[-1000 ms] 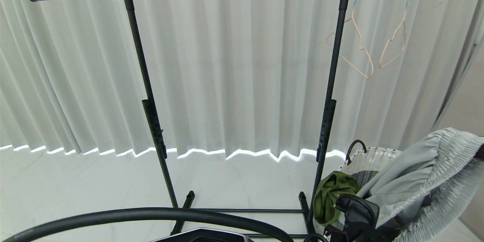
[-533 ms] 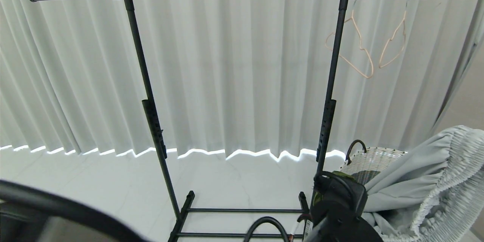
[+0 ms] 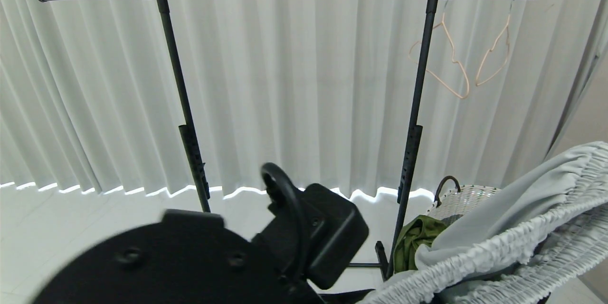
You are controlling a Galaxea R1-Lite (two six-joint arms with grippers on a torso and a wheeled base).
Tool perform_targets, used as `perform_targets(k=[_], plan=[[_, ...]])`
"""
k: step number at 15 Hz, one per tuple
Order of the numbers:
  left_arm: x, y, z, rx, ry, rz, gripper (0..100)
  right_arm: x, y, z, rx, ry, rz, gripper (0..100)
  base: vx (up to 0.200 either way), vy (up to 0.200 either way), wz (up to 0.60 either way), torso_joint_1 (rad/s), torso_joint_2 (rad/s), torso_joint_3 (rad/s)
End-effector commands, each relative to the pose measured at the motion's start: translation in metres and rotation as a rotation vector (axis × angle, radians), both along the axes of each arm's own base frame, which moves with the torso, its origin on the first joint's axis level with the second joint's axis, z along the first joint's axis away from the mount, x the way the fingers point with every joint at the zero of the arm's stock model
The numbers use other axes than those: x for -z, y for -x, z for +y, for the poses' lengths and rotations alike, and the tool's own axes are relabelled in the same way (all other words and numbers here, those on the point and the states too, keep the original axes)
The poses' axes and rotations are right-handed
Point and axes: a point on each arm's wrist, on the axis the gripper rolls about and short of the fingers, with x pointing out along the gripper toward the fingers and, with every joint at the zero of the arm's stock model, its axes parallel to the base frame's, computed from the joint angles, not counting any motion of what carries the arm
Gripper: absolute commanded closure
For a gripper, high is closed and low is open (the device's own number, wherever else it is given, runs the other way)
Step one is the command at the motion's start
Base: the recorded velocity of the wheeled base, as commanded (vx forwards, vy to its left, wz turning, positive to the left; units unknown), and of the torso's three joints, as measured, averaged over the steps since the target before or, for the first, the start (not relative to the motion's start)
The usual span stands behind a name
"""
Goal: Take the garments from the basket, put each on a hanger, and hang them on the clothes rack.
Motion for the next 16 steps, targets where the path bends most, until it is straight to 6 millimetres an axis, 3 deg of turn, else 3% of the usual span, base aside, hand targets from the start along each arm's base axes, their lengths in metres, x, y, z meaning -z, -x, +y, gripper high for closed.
perform_targets(k=[1, 3, 6, 9, 12, 16], plan=[[-0.017, 0.008, 0.030, -0.035, 0.024, -0.083, 100, 0.002, -0.005, 0.009, -0.057, 0.014, 0.023, 100, 0.000, 0.000, 0.00, 0.000, 0.00, 0.000], [-0.019, 0.006, 0.048, -0.097, 0.022, -0.115, 100, 0.005, -0.015, 0.028, -0.154, 0.031, 0.047, 100, 0.000, 0.000, 0.00, 0.000, 0.00, 0.000], [-0.037, 0.002, 0.078, -0.160, 0.055, -0.192, 100, 0.003, -0.030, 0.058, -0.253, 0.037, 0.051, 100, 0.000, 0.000, 0.00, 0.000, 0.00, 0.000], [-0.061, 0.015, 0.114, -0.181, 0.101, -0.235, 100, -0.001, -0.045, 0.082, -0.297, 0.022, 0.036, 100, 0.000, 0.000, 0.00, 0.000, 0.00, 0.000], [-0.078, 0.020, 0.140, -0.239, 0.130, -0.292, 100, -0.001, -0.057, 0.098, -0.309, 0.017, 0.029, 100, 0.000, 0.000, 0.00, 0.000, 0.00, 0.000], [-0.081, 0.014, 0.158, -0.358, 0.103, -0.358, 100, -0.004, -0.069, 0.110, -0.307, 0.013, 0.023, 100, 0.000, 0.000, 0.00, 0.000, 0.00, 0.000]])
